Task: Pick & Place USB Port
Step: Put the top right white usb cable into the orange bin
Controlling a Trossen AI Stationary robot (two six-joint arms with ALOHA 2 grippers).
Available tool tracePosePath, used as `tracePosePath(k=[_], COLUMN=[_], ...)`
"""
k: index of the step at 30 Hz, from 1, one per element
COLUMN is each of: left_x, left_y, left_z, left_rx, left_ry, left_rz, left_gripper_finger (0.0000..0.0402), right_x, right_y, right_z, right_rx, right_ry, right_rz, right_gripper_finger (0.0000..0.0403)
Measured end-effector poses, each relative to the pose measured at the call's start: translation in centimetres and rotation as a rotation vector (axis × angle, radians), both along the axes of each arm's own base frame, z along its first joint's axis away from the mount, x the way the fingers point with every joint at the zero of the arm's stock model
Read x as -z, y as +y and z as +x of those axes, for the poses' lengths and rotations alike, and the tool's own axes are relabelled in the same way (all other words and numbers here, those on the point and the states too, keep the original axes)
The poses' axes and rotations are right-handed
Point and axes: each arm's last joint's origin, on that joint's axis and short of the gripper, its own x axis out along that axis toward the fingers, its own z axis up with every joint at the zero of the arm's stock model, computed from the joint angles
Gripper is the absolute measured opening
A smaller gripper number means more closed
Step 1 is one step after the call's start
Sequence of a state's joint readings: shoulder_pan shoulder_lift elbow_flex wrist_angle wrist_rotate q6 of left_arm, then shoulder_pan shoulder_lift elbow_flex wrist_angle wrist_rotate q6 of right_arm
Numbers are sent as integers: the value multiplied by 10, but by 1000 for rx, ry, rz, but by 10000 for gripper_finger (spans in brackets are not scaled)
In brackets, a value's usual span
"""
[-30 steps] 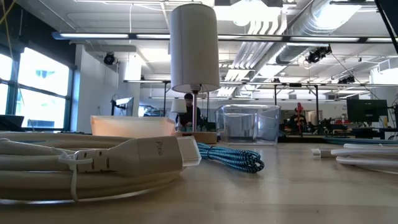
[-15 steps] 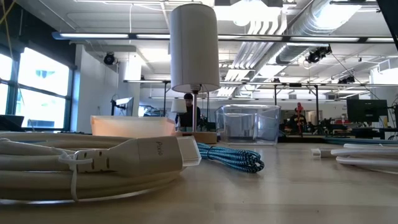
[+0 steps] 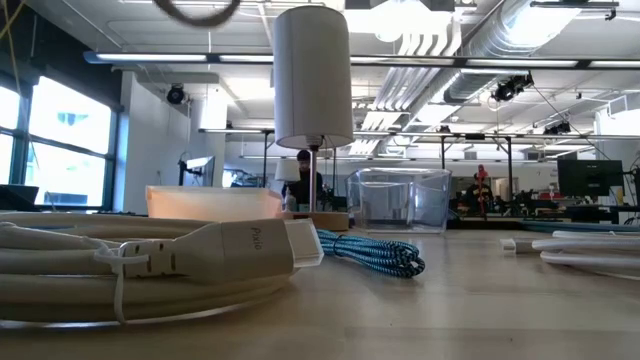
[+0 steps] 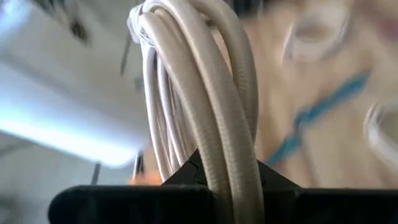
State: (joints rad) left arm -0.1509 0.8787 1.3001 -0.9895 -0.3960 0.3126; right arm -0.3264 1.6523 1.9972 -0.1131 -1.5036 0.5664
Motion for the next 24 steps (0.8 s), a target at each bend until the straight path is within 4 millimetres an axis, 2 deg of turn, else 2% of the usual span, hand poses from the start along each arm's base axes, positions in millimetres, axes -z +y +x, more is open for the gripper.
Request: tracePosePath(k=[6, 12, 17, 24], left_x=[22, 38, 52, 79], left_y=[2, 6, 15, 43], left_z=[18, 23, 40, 74], left_rx=[-115, -245, -225, -117], left_ry=[248, 480, 619, 788], left_rz=[162, 371, 384, 365], left_gripper_finger=[3, 3, 3, 3], right_x=[-4, 0, 7, 15], right_y=[13, 18, 19, 20], right_z=[-25, -41, -49, -60], right_rx=[-14, 122, 266, 456], right_ry=[21, 59, 145, 263], right_rz=[-3, -14, -38, -93], right_gripper_finger=[185, 171, 158, 145])
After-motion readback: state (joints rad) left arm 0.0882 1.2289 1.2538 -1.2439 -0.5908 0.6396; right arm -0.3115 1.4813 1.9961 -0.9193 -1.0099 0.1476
